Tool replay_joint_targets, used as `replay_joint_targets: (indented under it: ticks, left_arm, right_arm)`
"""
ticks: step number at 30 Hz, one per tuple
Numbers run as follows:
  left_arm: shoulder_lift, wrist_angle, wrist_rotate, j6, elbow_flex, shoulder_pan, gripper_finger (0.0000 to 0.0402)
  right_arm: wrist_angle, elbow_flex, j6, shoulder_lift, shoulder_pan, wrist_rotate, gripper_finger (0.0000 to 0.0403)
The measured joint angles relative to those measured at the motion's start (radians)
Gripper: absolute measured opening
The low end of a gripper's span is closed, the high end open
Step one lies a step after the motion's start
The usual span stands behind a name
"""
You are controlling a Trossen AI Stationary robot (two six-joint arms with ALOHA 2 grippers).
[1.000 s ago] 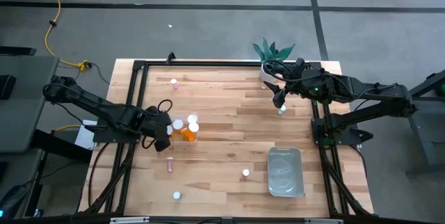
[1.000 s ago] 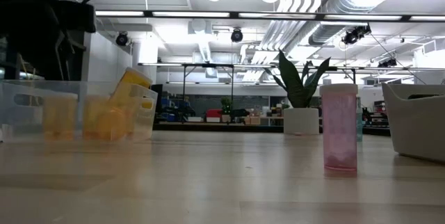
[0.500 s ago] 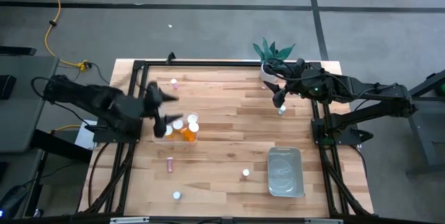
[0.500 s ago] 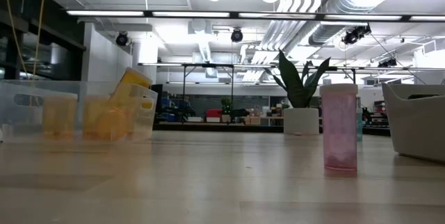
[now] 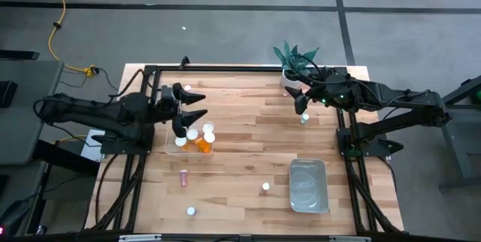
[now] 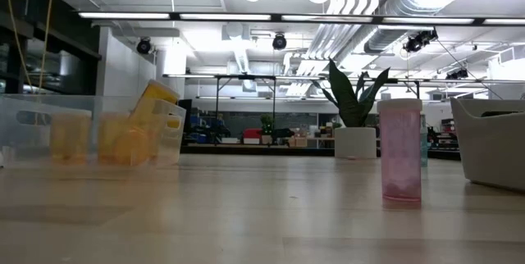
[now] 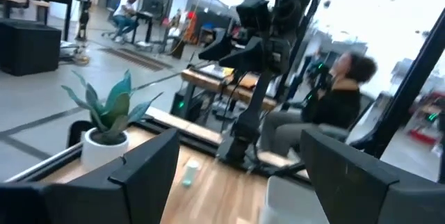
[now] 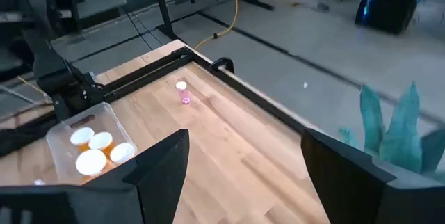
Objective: Pick and place medicine bottles into bin by pill shape (circle, oval)
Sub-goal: Put the small red pill bottle into the gray bin
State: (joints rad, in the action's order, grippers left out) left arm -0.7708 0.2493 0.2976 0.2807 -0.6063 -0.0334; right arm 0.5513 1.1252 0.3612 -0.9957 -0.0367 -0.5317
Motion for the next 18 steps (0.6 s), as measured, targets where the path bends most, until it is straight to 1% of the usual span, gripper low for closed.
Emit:
replay_joint_targets:
  ticks: [2, 4, 6, 8, 10, 12, 16, 18]
  left_arm:
    - [0.008, 0.029, -0.037, 0.026, 0.016, -0.042, 0.0286]
    - [0.022, 0.039, -0.071, 0.030, 0.017, -0.076, 0.0286]
    - [0.039, 0.043, -0.103, 0.019, 0.016, -0.106, 0.0286]
    - [0.060, 0.040, -0.130, 0.007, 0.016, -0.134, 0.0286]
    - [0.085, 0.039, -0.156, 0.004, 0.016, -0.160, 0.0286]
    - [0.108, 0.037, -0.174, 0.004, 0.016, -0.185, 0.0286]
    - [0.146, 0.017, -0.202, 0.004, 0.016, -0.226, 0.0286]
    - [0.159, 0.007, -0.214, 0.004, 0.016, -0.241, 0.0286]
  right_arm:
    - [0.041, 0.000, 0.094, -0.008, -0.016, 0.001, 0.0268]
    - [0.134, 0.000, 0.272, -0.030, -0.053, 0.029, 0.0268]
    - [0.254, 0.000, 0.433, -0.073, -0.111, 0.108, 0.0268]
    - [0.382, 0.000, 0.519, -0.142, -0.161, 0.202, 0.0268]
    - [0.491, 0.000, 0.542, -0.219, -0.203, 0.243, 0.0268]
    - [0.566, 0.000, 0.547, -0.300, -0.239, 0.242, 0.0268]
    - [0.583, -0.001, 0.490, -0.429, -0.316, 0.227, 0.0268]
    - [0.583, -0.001, 0.462, -0.485, -0.356, 0.252, 0.0268]
